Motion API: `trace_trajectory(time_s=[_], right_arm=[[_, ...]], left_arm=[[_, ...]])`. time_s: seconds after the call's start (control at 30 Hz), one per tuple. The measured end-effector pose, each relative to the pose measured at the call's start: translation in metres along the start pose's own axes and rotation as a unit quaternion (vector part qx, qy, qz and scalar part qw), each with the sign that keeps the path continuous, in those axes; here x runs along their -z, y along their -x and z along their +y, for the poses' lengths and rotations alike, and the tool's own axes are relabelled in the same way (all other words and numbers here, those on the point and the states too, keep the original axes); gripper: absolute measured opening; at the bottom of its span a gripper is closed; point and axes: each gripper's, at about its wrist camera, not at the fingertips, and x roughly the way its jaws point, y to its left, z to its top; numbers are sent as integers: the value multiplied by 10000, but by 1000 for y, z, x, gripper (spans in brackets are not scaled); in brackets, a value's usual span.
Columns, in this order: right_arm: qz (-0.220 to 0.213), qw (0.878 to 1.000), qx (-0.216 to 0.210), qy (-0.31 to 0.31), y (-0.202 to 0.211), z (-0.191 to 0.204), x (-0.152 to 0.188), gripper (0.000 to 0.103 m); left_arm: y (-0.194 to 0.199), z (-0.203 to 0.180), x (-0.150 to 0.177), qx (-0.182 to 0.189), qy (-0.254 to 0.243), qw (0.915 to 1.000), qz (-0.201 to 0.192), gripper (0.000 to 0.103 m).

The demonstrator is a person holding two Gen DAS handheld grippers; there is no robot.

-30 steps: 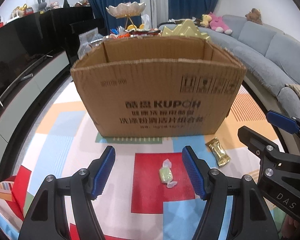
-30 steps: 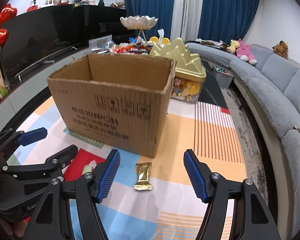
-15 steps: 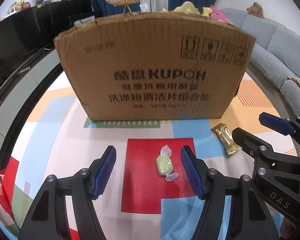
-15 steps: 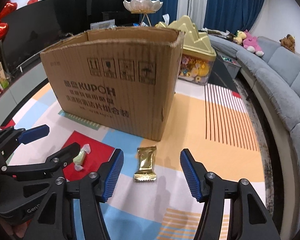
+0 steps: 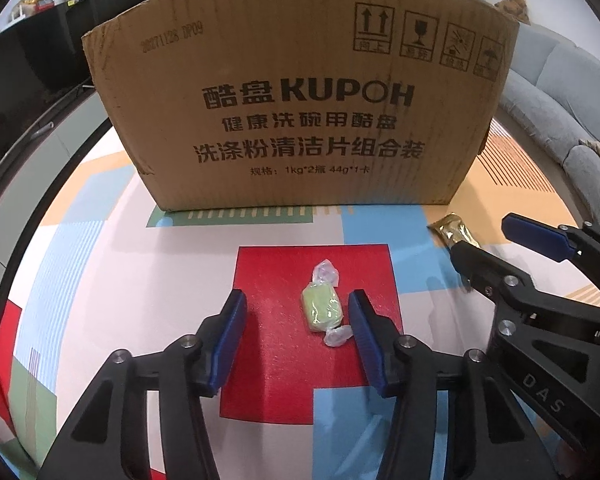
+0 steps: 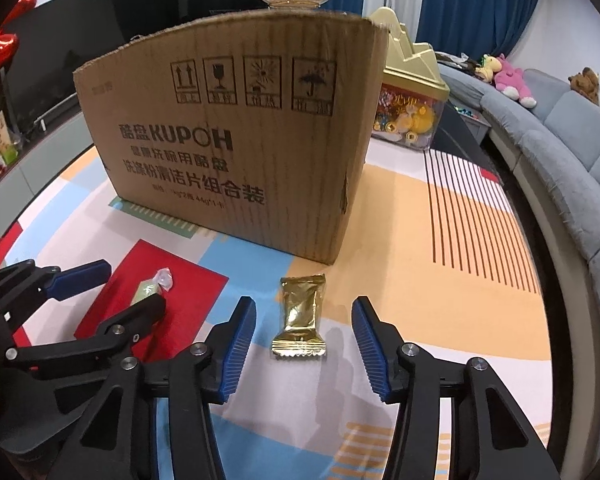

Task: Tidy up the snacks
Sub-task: 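Grasp the green wrapped sweet with the left tool while the right tool grasps the gold candy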

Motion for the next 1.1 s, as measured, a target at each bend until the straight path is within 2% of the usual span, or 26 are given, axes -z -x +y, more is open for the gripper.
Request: trace_trajectory(time_s=[0.27,0.37,0.43,0.5,0.77,1.07,1.1], right_arm=[[145,9998,-114,-83,-11,-3,5,40],[157,9996,-157,-179,-14,-7,5,38],[139,9996,-155,-192,-14,-8,5,34],[129,9996,-168,-191,-14,-7,5,31],[102,9995,-185,-238,-14,-8,5,30],[-44,9996,-173,-233,-4,-8,-1,30],[-32,9996,-178,-220,-3,-7,-1,24]], left_arm=[[-3,-13,11,56,-77,9999,-35,40],[0,-23,13,123,-148,9998,-81,31],[2,-28,16,131,-163,9997,-104,19],[2,-33,17,140,-115,9998,-99,19],[3,-29,20,82,-139,9998,-124,19],[4,-17,10,37,-179,9997,-150,19],[5,-16,8,28,-181,9997,-150,19]])
